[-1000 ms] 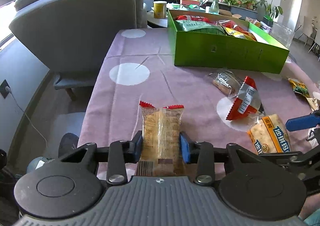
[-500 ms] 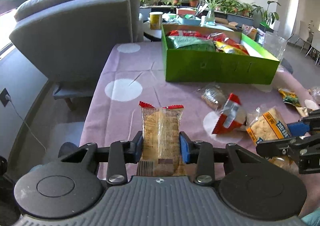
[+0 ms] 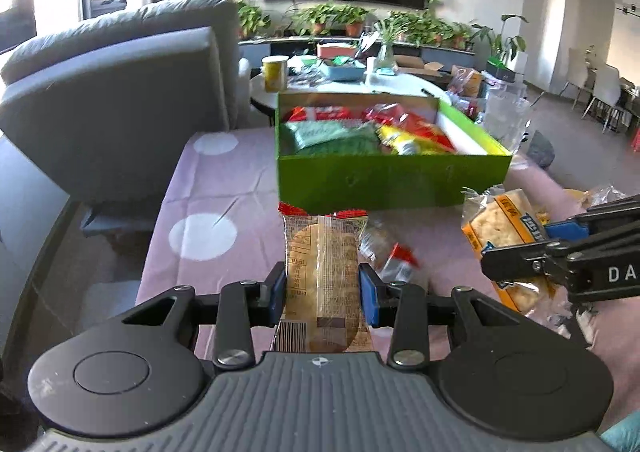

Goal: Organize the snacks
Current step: 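Carry both packs over the green box with both grippers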

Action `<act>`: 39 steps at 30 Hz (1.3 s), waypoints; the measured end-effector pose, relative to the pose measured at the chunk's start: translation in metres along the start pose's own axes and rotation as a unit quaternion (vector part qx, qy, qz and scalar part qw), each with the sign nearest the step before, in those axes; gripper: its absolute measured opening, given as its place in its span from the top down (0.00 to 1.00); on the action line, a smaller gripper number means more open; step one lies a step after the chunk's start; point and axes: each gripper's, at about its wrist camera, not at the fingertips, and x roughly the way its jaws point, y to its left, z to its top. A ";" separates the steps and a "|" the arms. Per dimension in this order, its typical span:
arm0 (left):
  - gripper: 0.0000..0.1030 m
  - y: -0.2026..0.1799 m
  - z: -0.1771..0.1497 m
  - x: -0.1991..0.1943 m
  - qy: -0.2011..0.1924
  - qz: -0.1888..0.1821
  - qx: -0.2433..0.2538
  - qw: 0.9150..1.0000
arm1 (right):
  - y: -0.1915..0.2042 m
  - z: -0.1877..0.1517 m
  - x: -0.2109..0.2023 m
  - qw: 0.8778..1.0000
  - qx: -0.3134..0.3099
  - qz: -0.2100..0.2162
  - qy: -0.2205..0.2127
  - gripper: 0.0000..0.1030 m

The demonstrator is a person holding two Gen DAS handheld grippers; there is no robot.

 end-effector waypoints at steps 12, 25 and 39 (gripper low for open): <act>0.66 -0.035 0.047 0.018 -0.020 -0.033 0.033 0.999 | -0.036 0.027 -0.009 0.999 0.026 -0.001 -0.038 0.56; 0.66 -0.055 0.089 0.037 -0.040 -0.047 0.053 0.997 | -0.069 0.058 -0.007 0.997 0.047 -0.006 -0.068 0.56; 0.66 -0.068 0.129 0.070 -0.046 -0.059 0.064 0.995 | -0.094 0.084 0.002 0.994 0.058 -0.015 -0.088 0.56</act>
